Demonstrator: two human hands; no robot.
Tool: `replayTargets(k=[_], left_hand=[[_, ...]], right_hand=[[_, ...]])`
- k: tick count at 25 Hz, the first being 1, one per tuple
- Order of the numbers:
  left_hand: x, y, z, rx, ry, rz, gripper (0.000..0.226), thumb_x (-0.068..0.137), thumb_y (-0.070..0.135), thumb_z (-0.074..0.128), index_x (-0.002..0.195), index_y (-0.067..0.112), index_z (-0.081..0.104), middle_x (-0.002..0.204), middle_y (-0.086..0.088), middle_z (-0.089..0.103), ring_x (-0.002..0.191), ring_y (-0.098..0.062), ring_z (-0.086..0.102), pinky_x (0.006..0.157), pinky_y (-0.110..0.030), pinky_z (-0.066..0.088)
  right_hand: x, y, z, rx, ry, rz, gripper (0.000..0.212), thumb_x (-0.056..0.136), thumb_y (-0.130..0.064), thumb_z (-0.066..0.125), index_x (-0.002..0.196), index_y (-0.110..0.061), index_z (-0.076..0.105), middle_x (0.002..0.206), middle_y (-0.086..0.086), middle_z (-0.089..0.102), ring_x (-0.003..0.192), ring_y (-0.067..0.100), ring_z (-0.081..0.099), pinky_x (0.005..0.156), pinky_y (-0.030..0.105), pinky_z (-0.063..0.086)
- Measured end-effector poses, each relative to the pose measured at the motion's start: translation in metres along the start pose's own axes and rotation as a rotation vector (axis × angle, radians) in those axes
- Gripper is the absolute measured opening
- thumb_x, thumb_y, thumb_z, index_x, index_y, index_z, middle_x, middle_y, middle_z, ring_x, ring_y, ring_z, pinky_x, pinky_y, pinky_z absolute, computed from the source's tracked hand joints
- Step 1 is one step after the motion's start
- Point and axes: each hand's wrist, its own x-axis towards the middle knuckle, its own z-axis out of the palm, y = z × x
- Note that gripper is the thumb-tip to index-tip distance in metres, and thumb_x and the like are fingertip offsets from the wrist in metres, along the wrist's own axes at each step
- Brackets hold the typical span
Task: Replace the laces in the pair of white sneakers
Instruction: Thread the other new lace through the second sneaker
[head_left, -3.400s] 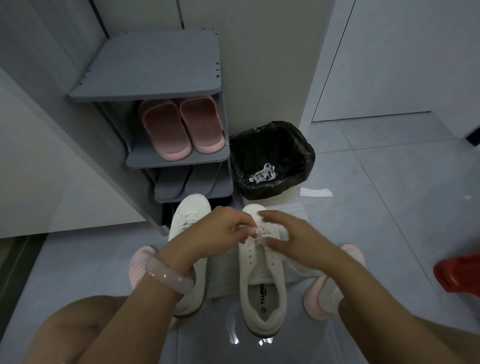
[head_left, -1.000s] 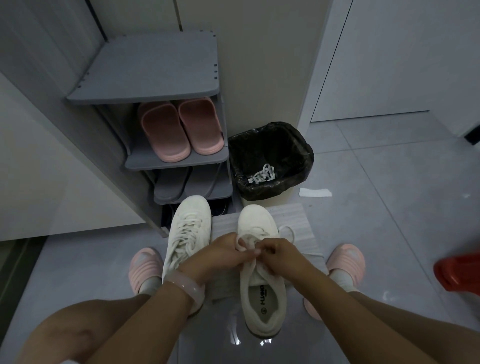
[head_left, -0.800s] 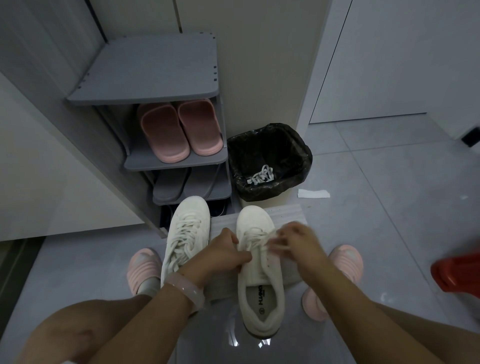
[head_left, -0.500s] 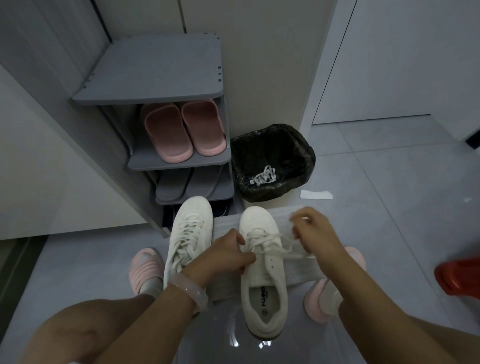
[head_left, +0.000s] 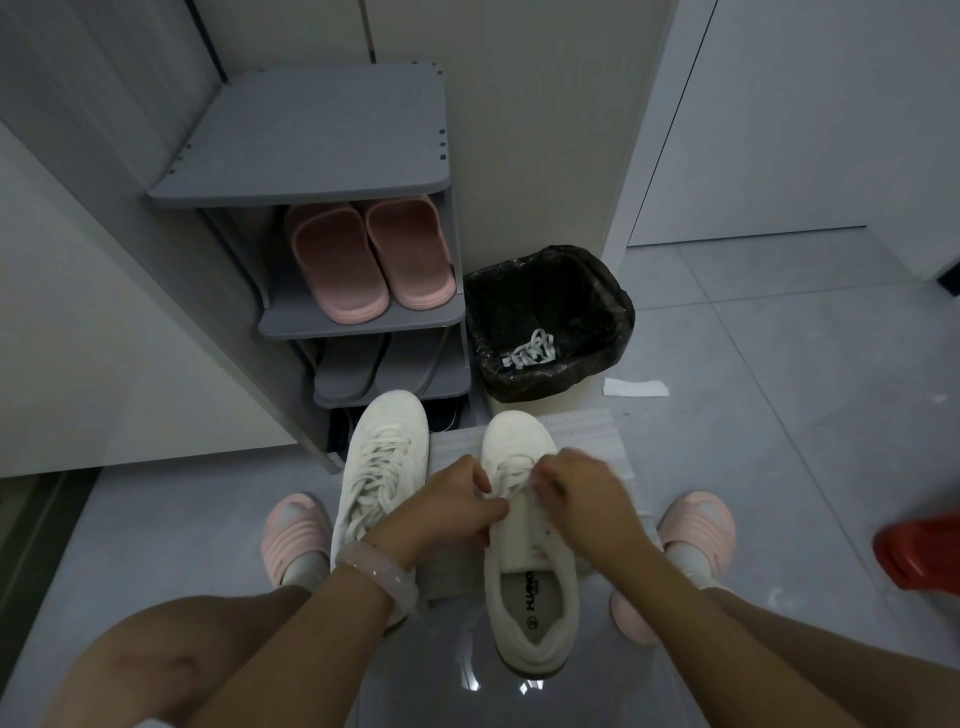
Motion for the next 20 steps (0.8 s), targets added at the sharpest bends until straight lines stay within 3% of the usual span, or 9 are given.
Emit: replayTargets(k=[3,4,5,7,12,14,20], left_hand=[[0.001,-0.001,-0.001,-0.024,-0.013,-0.006,0.019,0.084,0.012,0.060,0.097,0.011,0.046,0.088,-0.007,0.057,0.071,-0.021,0.062,0.082,-0.041,0.056],[0.002,-0.001,-0.001,-0.022,-0.017,-0.003,0.018,0.084,0.012,0.060,0.095,0.013,0.046,0.089,-0.007,0.056,0.071,-0.021,0.062,0.081,-0.040,0.055],[0.002,-0.001,-0.002,-0.012,-0.020,0.003,0.017,0.084,0.013,0.060,0.094,0.014,0.046,0.088,-0.006,0.056,0.070,-0.019,0.061,0.081,-0.039,0.055],[0.002,0.000,-0.001,0.011,-0.024,0.021,0.016,0.084,0.014,0.060,0.093,0.015,0.047,0.084,-0.004,0.057,0.067,-0.017,0.061,0.079,-0.037,0.055],[-0.001,0.000,-0.002,0.063,-0.030,0.078,0.009,0.085,0.013,0.058,0.088,0.016,0.050,0.073,-0.002,0.059,0.060,-0.012,0.058,0.066,-0.027,0.050],[-0.001,-0.001,-0.003,0.077,-0.041,0.108,0.010,0.085,0.012,0.057,0.085,0.019,0.050,0.072,-0.003,0.059,0.058,-0.013,0.057,0.062,-0.025,0.049],[0.000,0.000,-0.003,0.052,-0.031,0.093,0.012,0.084,0.011,0.058,0.084,0.017,0.048,0.073,-0.006,0.059,0.066,-0.022,0.061,0.079,-0.039,0.054]], right_hand=[[0.012,0.030,-0.050,0.108,0.467,0.316,0.021,0.092,-0.011,0.048,0.095,-0.004,0.067,0.095,0.016,0.064,0.089,0.034,0.058,0.068,0.027,0.031],[0.014,0.038,-0.066,0.136,0.543,0.402,0.022,0.092,-0.012,0.049,0.100,-0.005,0.067,0.101,0.017,0.063,0.091,0.034,0.057,0.070,0.027,0.032],[0.014,0.041,-0.076,0.122,0.524,0.454,0.023,0.092,-0.014,0.050,0.107,-0.007,0.066,0.108,0.017,0.061,0.094,0.034,0.057,0.071,0.028,0.034],[0.012,0.033,-0.073,-0.003,0.326,0.411,0.028,0.091,-0.020,0.053,0.117,-0.015,0.061,0.120,0.012,0.051,0.096,0.032,0.058,0.077,0.031,0.040],[-0.003,-0.012,-0.013,-0.182,-0.166,-0.025,0.029,0.092,-0.036,0.049,0.112,-0.019,0.060,0.118,0.000,0.046,0.094,0.023,0.060,0.079,0.030,0.045],[-0.005,-0.017,-0.004,-0.240,-0.221,-0.011,0.031,0.093,-0.035,0.047,0.114,-0.015,0.057,0.118,0.004,0.045,0.092,0.026,0.060,0.077,0.033,0.047],[-0.001,-0.015,-0.008,-0.308,-0.222,-0.020,0.019,0.098,-0.020,0.040,0.109,-0.008,0.050,0.115,0.008,0.046,0.087,0.026,0.057,0.065,0.031,0.035]])
